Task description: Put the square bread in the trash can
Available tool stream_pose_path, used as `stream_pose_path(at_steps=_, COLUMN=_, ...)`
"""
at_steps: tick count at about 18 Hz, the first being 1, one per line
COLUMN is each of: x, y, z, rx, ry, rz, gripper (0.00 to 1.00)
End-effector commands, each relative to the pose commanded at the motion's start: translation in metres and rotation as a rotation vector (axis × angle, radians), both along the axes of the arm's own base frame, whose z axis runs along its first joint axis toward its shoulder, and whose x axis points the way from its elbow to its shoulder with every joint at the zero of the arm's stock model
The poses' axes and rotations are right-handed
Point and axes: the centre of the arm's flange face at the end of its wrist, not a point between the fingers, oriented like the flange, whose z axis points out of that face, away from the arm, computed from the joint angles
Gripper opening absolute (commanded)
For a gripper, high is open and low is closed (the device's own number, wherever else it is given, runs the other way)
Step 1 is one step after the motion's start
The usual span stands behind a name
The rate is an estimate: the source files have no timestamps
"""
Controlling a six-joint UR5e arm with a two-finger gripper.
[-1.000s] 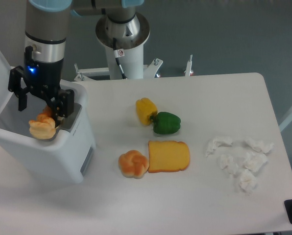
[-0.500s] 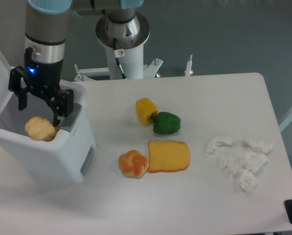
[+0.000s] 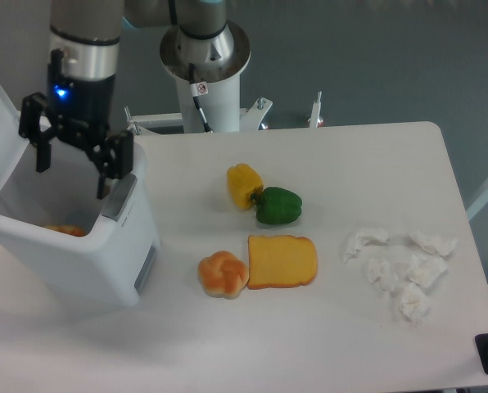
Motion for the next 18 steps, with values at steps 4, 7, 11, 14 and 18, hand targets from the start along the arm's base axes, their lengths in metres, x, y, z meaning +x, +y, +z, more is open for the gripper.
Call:
stream_pose_path(at_steps=4, x=-0.023, y=-0.012, z=-0.011, rx=-0.065, ry=0.137, rz=-0.082, gripper=1.00)
stream_pose_path(at_steps=7, x=-0.067, y=-0.033, z=-0.029, rx=-0.123, ry=0.173, rz=-0.058, gripper=1.00)
stream_pose_path(at_steps=11, x=-0.130, y=-0.058, z=-0.047, rx=-0.171, ry=0.225, rz=-0.100, gripper=1.00)
stream_pose_path(at_steps=14, x=-0.172, y=-0.070, z=-0.094, rx=-0.245, ry=0.208, rz=-0.158, gripper=1.00)
stream_pose_path(at_steps=18, x=-0.200, y=-0.085, z=-0.149, rx=-0.363, ry=0.210, rz=-0.259, gripper=1.00)
